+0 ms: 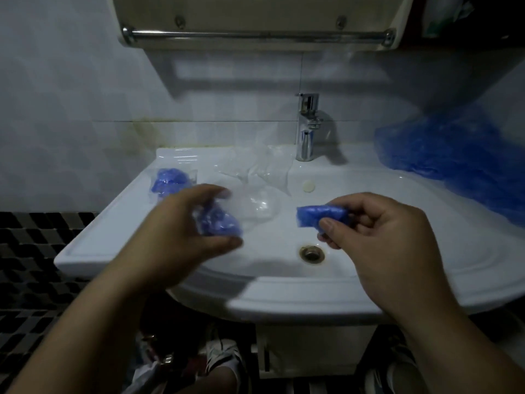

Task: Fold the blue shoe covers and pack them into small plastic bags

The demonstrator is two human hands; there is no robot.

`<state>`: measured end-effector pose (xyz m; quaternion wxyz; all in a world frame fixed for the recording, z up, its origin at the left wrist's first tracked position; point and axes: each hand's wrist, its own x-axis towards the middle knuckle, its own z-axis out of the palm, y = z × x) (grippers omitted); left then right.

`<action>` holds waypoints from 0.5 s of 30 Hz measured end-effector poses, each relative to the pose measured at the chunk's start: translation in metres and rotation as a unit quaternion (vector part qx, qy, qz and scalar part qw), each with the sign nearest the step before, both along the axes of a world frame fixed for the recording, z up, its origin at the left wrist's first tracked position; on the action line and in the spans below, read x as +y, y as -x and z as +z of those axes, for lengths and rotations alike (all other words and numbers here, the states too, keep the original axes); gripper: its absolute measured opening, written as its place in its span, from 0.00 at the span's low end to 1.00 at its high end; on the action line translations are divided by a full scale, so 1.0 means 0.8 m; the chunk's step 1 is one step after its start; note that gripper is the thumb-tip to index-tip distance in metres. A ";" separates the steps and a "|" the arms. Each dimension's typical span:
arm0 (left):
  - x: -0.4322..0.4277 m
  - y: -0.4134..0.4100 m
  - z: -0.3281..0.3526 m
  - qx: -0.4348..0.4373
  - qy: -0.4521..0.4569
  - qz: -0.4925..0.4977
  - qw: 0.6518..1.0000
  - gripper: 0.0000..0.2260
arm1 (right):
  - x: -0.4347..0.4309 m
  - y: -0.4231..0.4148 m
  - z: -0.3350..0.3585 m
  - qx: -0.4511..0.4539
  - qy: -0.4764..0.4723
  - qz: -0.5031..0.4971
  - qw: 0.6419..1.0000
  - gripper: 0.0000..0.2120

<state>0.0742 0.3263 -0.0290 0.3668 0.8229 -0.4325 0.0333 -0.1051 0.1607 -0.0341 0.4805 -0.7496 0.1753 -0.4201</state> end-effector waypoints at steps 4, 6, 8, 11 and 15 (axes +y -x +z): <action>-0.030 0.036 -0.006 0.058 0.004 -0.126 0.990 0.27 | -0.012 0.021 0.007 0.029 0.158 -0.054 0.985 0.08; -0.038 0.041 -0.009 0.069 0.011 -0.149 0.986 0.27 | -0.019 0.028 0.007 0.069 0.231 -0.050 0.969 0.08; -0.042 0.045 -0.010 0.077 0.016 -0.164 0.983 0.27 | -0.025 0.033 0.004 0.089 0.270 -0.043 0.958 0.10; -0.046 0.049 -0.010 0.077 0.020 -0.172 0.982 0.28 | -0.030 0.037 0.007 0.098 0.302 -0.019 0.948 0.09; -0.050 0.054 -0.012 0.053 0.017 -0.188 0.981 0.28 | -0.022 0.034 0.004 0.056 0.291 -0.013 0.955 0.07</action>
